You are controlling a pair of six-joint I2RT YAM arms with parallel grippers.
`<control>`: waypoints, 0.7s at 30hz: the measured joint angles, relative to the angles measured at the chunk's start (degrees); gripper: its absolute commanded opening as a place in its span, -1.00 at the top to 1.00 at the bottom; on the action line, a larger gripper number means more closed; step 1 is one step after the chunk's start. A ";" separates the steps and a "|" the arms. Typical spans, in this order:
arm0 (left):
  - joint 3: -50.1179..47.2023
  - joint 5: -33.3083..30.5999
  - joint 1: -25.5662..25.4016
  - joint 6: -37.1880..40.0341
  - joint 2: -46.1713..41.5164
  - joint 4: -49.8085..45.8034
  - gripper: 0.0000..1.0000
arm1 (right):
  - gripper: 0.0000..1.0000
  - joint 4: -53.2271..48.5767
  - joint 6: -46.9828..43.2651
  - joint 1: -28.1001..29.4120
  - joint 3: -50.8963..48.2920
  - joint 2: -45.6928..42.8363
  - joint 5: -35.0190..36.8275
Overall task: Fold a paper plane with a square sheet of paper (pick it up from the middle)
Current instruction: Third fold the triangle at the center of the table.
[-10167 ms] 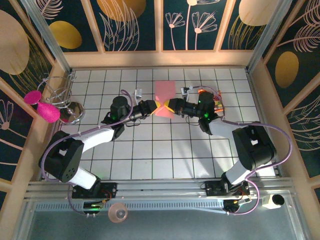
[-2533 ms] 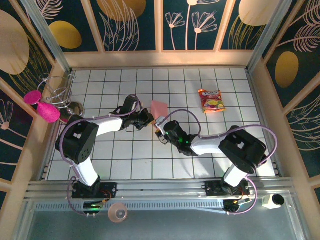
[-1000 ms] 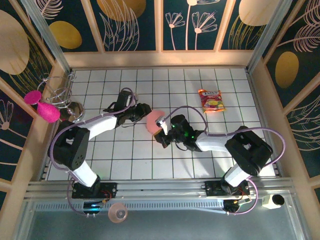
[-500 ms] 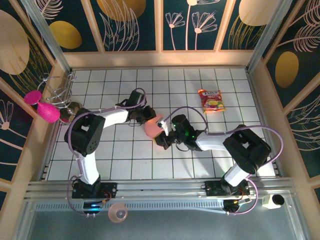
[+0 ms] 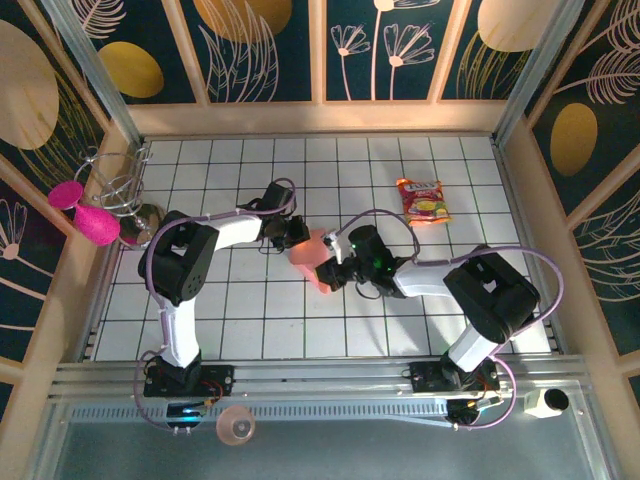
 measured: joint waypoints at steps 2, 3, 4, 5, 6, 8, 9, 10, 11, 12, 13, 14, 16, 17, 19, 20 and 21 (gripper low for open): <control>0.13 0.00 0.00 0.17 0.13 -0.04 0.74 | 1.00 -0.04 0.42 -0.35 0.00 0.28 0.94; 0.15 0.00 0.00 0.20 0.13 -0.04 0.74 | 1.00 -0.13 0.85 -0.55 0.00 0.39 1.38; 0.15 0.00 0.00 0.22 0.15 -0.07 0.75 | 1.00 -0.28 1.18 -0.72 0.00 0.48 1.79; 0.15 0.00 0.00 0.35 0.15 -0.07 0.75 | 1.00 -0.39 1.31 -0.83 0.00 0.52 2.25; 0.15 0.00 0.00 0.37 0.15 -0.07 0.75 | 1.00 -0.44 1.51 -1.01 0.00 0.66 2.71; 0.15 0.00 0.00 0.52 0.15 -0.07 0.75 | 1.00 -0.48 1.86 -1.20 0.00 0.94 3.54; 0.15 0.02 0.00 0.59 0.15 -0.07 0.76 | 1.00 -0.59 2.03 -1.31 0.00 1.16 3.98; 0.15 0.02 0.00 0.61 0.15 -0.07 0.76 | 1.00 -0.70 2.34 -1.38 0.02 1.29 4.35; 0.15 0.00 0.00 0.61 0.15 -0.07 0.76 | 1.00 -0.90 2.58 -1.44 0.02 1.46 4.66; 0.15 0.02 0.00 0.68 0.15 -0.07 0.76 | 1.00 -1.05 2.78 -1.53 0.02 1.62 5.09; 0.15 0.02 0.00 0.79 0.15 -0.07 0.76 | 1.00 -1.25 2.84 -1.57 0.02 1.77 5.51; 0.15 0.00 0.00 0.81 0.15 -0.07 0.76 | 1.00 -1.40 2.95 -1.66 0.02 1.92 5.84; 0.15 0.00 0.00 0.85 0.15 -0.07 0.76 | 1.00 -1.84 3.04 -1.81 0.04 2.36 6.67; 0.15 0.02 0.00 1.01 0.15 -0.07 0.75 | 1.00 -2.12 3.19 -1.81 0.04 2.58 7.04; 0.15 0.02 0.00 1.03 0.15 -0.07 0.76 | 1.00 -2.56 3.26 -1.81 0.11 3.02 7.52; 0.15 0.02 0.00 1.03 0.15 -0.07 0.76 | 1.00 -2.80 3.39 -1.81 0.15 3.21 7.72; 0.15 0.02 0.00 1.03 0.15 -0.07 0.76 | 1.00 -3.02 3.45 -1.81 0.24 3.39 8.09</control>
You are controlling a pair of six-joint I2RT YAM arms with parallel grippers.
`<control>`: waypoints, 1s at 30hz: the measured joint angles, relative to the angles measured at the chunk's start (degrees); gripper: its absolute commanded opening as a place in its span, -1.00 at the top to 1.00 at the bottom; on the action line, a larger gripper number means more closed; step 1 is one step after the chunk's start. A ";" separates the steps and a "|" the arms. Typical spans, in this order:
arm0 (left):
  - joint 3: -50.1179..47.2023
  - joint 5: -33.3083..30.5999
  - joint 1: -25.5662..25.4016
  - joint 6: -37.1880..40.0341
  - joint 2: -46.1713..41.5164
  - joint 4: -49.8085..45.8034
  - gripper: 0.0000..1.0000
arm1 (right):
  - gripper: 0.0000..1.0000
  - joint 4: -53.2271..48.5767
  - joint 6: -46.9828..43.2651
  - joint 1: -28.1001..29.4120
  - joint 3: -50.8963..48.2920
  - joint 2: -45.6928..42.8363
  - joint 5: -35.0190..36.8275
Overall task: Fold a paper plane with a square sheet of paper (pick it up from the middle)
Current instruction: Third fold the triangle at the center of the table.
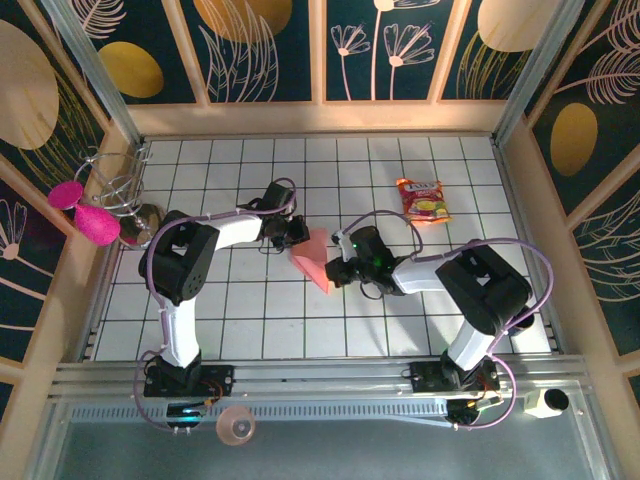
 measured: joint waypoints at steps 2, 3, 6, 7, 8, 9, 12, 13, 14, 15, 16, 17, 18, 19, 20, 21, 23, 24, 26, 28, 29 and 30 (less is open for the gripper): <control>0.00 0.00 0.00 0.00 0.00 -0.02 0.76 | 1.00 -0.33 0.39 0.00 0.15 0.22 0.46; 0.00 0.00 0.00 0.02 0.00 0.00 0.76 | 1.00 -0.42 0.52 0.00 0.20 0.28 0.63; 0.00 0.00 0.00 0.02 0.00 -0.02 0.76 | 1.00 -0.46 0.79 0.00 0.28 0.63 1.03; 0.00 0.00 0.00 0.04 0.00 -0.02 0.76 | 1.00 -0.50 0.81 0.00 0.35 0.74 1.05; 0.00 0.00 0.00 0.11 0.00 -0.02 0.76 | 1.00 -0.63 0.81 0.00 0.52 0.85 1.05; 0.00 0.00 0.00 0.15 0.00 -0.02 0.76 | 1.00 -0.79 0.81 0.00 0.66 0.90 1.05; 0.00 0.00 0.00 0.17 0.00 -0.02 0.76 | 1.00 -0.87 0.81 -0.02 1.11 1.18 1.05; 0.00 0.00 0.00 0.20 0.00 -0.02 0.77 | 1.00 -0.87 0.81 -0.02 1.25 1.27 1.05; 0.00 0.00 0.00 0.20 0.00 -0.02 0.77 | 1.00 -0.87 0.79 -0.04 1.33 1.38 1.05; 0.00 0.00 0.00 0.20 0.00 -0.02 0.77 | 1.00 -0.87 0.79 -0.02 1.42 1.49 1.03; 0.00 0.00 0.00 0.20 0.00 -0.02 0.77 | 1.00 -0.92 0.79 -0.04 1.51 1.60 1.03; 0.00 0.00 0.00 0.20 0.00 -0.02 0.77 | 1.00 -1.03 0.79 -0.04 1.68 1.70 1.03; 0.00 0.00 0.00 0.20 0.00 -0.04 0.77 | 1.00 -1.22 0.79 -0.04 1.90 1.81 1.01; 0.00 0.00 0.00 0.20 0.00 -0.02 0.77 | 1.00 -1.31 0.79 -0.04 2.08 1.88 1.01; 0.00 0.00 0.00 0.20 0.00 -0.04 0.77 | 1.00 -1.31 0.79 -0.04 2.23 1.99 1.01; 0.00 0.00 0.00 0.20 0.00 -0.04 0.78 | 1.00 -1.36 0.79 -0.04 2.38 2.12 0.98; 0.00 0.00 0.00 0.20 0.00 -0.04 0.78 | 1.00 -1.46 0.79 -0.04 2.58 2.40 0.98; 0.00 0.00 0.00 0.20 0.00 -0.04 0.78 | 1.00 -1.49 0.76 -0.04 2.58 2.49 0.98; 0.00 0.00 0.00 0.22 0.00 -0.04 0.78 | 1.00 -1.73 0.76 -0.04 2.58 2.60 0.98; 0.00 0.00 0.00 0.22 0.00 -0.04 0.78 | 1.00 -1.88 0.76 -0.04 2.60 2.60 0.98; 0.00 0.00 0.00 0.22 0.00 -0.04 0.78 | 1.00 -1.99 0.76 -0.04 2.69 2.60 0.98; 0.00 0.00 0.00 0.22 0.00 -0.04 0.78 | 1.00 -2.14 0.76 -0.04 2.82 2.64 0.98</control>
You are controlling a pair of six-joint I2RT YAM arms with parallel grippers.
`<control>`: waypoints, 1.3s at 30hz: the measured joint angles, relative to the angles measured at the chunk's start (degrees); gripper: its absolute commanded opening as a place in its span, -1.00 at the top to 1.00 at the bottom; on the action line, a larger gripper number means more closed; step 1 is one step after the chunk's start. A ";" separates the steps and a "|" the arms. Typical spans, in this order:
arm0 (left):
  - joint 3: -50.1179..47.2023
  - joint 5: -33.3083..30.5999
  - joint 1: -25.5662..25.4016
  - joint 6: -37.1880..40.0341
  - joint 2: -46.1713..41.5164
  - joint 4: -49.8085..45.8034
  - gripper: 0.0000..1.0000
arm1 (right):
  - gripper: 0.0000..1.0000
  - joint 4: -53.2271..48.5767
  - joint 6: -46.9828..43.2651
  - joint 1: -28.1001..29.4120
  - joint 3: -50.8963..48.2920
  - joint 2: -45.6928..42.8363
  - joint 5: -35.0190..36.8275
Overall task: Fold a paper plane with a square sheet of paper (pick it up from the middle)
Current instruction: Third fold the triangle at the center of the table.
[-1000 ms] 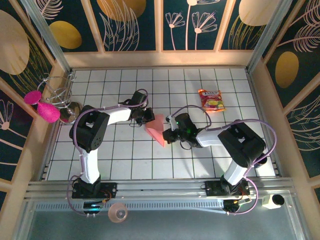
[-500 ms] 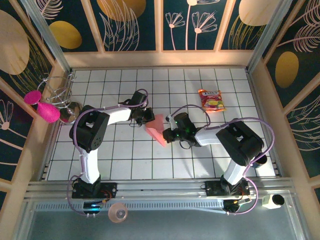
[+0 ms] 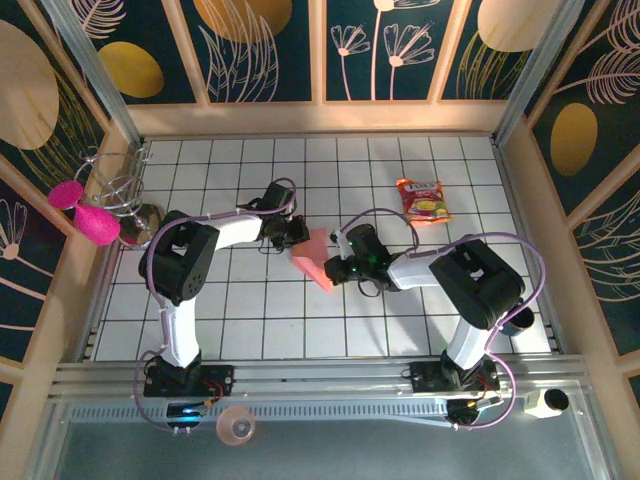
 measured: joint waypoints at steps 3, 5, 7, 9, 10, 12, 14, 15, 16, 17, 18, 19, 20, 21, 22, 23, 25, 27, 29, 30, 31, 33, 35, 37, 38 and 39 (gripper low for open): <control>0.00 0.00 0.00 0.22 0.00 0.00 0.78 | 1.00 -0.17 0.00 0.00 0.35 0.11 0.00; 0.11 0.00 0.00 0.39 0.00 -0.13 0.76 | 1.00 -0.26 -0.02 0.00 0.50 0.11 -0.02; 0.39 0.00 0.00 0.46 -0.02 -0.42 0.73 | 1.00 -0.39 -0.04 0.00 0.70 0.17 -0.02; 0.55 -0.31 0.00 0.61 -0.31 -0.87 0.70 | 1.00 -0.44 -0.04 0.00 1.03 0.44 -0.02; 0.57 -0.72 -0.02 0.59 -0.68 -1.18 0.68 | 1.00 -0.44 -0.04 0.00 1.07 0.52 -0.04; 0.55 -1.53 -0.04 0.57 -2.29 -2.01 0.63 | 1.00 -0.55 -0.04 0.00 1.07 0.57 -0.04; 0.52 -2.43 -0.04 0.37 -4.66 -2.23 0.59 | 1.00 -0.68 -0.04 0.00 1.11 0.57 -0.07; 0.42 -2.69 -0.04 0.35 -6.12 -2.16 0.57 | 1.00 -0.70 -0.04 0.00 1.11 0.57 -0.09; 0.22 -2.82 -0.04 0.28 -7.48 -1.95 0.55 | 1.00 -0.70 -0.04 0.00 1.14 0.57 -0.15; -0.44 -2.86 -0.04 0.11 -9.14 -1.42 0.54 | 1.00 -0.74 -0.04 0.00 1.14 0.57 -0.17; -1.55 -2.91 -0.04 -0.11 -11.10 -0.81 0.53 | 1.00 -0.81 -0.02 0.00 1.16 0.57 -0.20; -2.69 -2.84 -0.04 -0.28 -12.63 -0.24 0.51 | 1.00 -0.83 -0.04 0.00 1.16 0.57 -0.20; -4.20 -2.82 -0.04 -0.55 -14.32 0.31 0.49 | 1.00 -0.87 -0.04 0.00 1.16 0.57 -0.20; -5.79 -2.73 -0.07 -0.76 -15.89 0.63 0.46 | 1.00 -0.90 -0.02 0.00 1.16 0.57 -0.20; -7.13 -2.67 -0.07 -1.03 -17.20 0.72 0.44 | 1.00 -0.90 -0.02 0.00 1.16 0.57 -0.20; -8.52 -2.67 -0.20 -1.40 -18.49 0.76 0.40 | 1.00 -0.92 -0.02 0.00 1.16 0.57 -0.20; -11.30 -2.80 -0.50 -2.47 -20.81 1.25 0.36 | 1.00 -1.18 -0.02 0.00 1.22 0.57 -0.20; -14.64 -2.80 -1.31 -4.22 -23.02 2.21 0.30 | 1.00 -1.42 -0.02 0.00 1.38 0.57 -0.22; -17.31 -2.62 -2.36 -5.97 -24.26 3.41 0.28 | 1.00 -1.60 0.00 0.00 1.70 0.57 -0.22; -18.36 -2.58 -2.91 -6.82 -24.52 4.09 0.28 | 1.00 -1.66 0.00 0.00 1.88 0.57 -0.22; -19.45 -2.54 -3.54 -7.87 -24.59 4.94 0.28 | 1.00 -1.66 0.02 0.00 2.03 0.57 -0.22; -21.33 -2.38 -4.72 -9.88 -24.55 6.49 0.26 | 1.00 -1.66 0.02 0.00 2.16 0.57 -0.24; -22.38 -2.40 -5.51 -11.47 -24.48 7.52 0.25 | 1.00 -1.68 0.02 0.00 2.16 0.57 -0.24; -23.10 -2.62 -5.75 -12.81 -24.39 8.39 0.24 | 1.00 -1.68 0.02 0.00 2.16 0.59 -0.24; -23.43 -2.82 -5.73 -13.35 -24.39 8.70 0.24 | 1.00 -1.68 0.02 0.00 2.16 0.59 -0.24; -23.69 -3.04 -5.73 -13.81 -24.37 8.87 0.24 | 1.00 -1.68 0.02 0.00 2.16 0.59 -0.24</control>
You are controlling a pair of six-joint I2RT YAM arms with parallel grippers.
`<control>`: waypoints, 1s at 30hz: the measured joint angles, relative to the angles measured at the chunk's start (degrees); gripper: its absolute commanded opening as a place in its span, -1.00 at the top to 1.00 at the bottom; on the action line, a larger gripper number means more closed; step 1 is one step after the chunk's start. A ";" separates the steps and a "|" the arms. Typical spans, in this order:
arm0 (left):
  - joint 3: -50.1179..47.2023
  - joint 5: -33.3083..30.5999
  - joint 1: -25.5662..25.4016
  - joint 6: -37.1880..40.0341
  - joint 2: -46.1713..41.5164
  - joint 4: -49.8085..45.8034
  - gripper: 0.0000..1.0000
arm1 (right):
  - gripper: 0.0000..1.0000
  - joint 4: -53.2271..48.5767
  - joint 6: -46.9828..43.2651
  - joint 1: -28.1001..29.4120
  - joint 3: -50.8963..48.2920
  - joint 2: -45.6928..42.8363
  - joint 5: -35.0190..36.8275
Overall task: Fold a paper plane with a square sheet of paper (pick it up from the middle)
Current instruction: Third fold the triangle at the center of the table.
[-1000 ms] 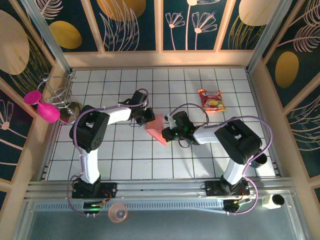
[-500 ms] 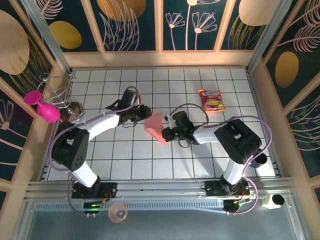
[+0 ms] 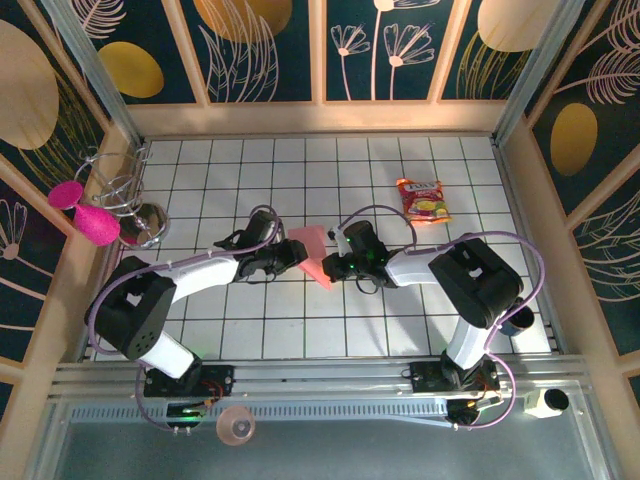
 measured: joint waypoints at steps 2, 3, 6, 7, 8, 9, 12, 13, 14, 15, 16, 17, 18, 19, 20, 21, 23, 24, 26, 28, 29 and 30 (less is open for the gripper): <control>-0.24 -0.24 0.00 -0.57 0.46 0.39 0.24 | 1.00 0.00 0.00 0.00 0.00 0.00 0.00; -0.24 -0.20 0.00 -0.87 0.92 0.74 0.24 | 1.00 0.00 0.00 0.00 0.00 0.00 0.00; -0.22 0.13 0.00 -1.42 2.95 2.14 0.24 | 1.00 0.00 0.00 0.00 0.00 0.00 -0.02; -0.22 0.35 0.00 -1.57 3.80 2.56 0.24 | 1.00 0.00 0.00 0.00 0.00 0.00 -0.09; -0.22 0.46 0.00 -1.60 4.46 2.75 0.24 | 1.00 0.00 0.00 0.00 0.00 0.00 -0.20; -0.22 0.48 0.00 -1.60 4.92 2.82 0.24 | 1.00 0.00 0.00 0.00 0.00 0.00 -0.24; -0.11 0.46 0.00 -1.75 5.88 2.99 0.25 | 1.00 0.00 0.00 0.00 0.00 0.00 -0.39; -0.02 0.48 0.00 -1.90 6.16 3.06 0.26 | 1.00 0.00 0.00 0.00 0.00 0.00 -0.39; 0.07 0.46 0.00 -2.16 6.49 3.21 0.28 | 1.00 0.00 0.00 -0.02 0.00 0.00 -0.39; 0.13 0.46 0.00 -2.43 6.75 3.30 0.31 | 1.00 0.00 0.00 -0.04 0.00 0.00 -0.42; 0.15 0.44 0.00 -2.75 7.04 3.34 0.33 | 1.00 0.00 0.02 -0.09 0.00 0.00 -0.42; 0.15 0.39 0.00 -3.06 7.30 3.32 0.34 | 1.00 0.00 0.02 -0.11 0.00 0.00 -0.39; 0.15 0.35 0.00 -3.26 7.45 3.30 0.36 | 1.00 0.00 0.02 -0.15 0.00 0.00 -0.44; 0.15 0.22 0.00 -3.50 7.61 3.30 0.38 | 1.00 0.00 0.02 -0.17 0.00 0.00 -0.44; 0.15 0.02 0.00 -3.58 7.63 3.23 0.39 | 1.00 0.00 0.09 -0.20 0.00 0.00 -0.52; 0.15 -0.07 0.00 -3.72 7.63 3.15 0.39 | 1.00 0.00 0.24 -0.26 0.00 0.00 -0.74; 0.15 -0.59 0.00 -3.91 7.63 3.04 0.39 | 0.91 -0.02 0.92 -0.59 0.02 0.00 -1.77; 0.15 -0.72 -0.02 -3.93 7.63 3.04 0.39 | 0.81 -0.02 1.66 -0.96 0.04 0.00 -2.54; 0.13 -0.87 -0.04 -4.11 7.63 3.06 0.39 | 0.66 -0.02 3.17 -1.99 0.11 -0.02 -4.44; -0.13 -0.92 -0.07 -4.39 7.67 3.41 0.39 | 0.53 -0.04 4.66 -3.28 0.20 -0.04 -6.38; -0.22 -0.94 -0.07 -4.55 7.74 3.63 0.39 | 0.49 -0.07 5.18 -3.76 0.31 -0.04 -7.19; -0.35 -0.92 -0.07 -4.70 7.80 3.91 0.39 | 0.46 -0.04 5.92 -4.28 0.44 -0.04 -8.17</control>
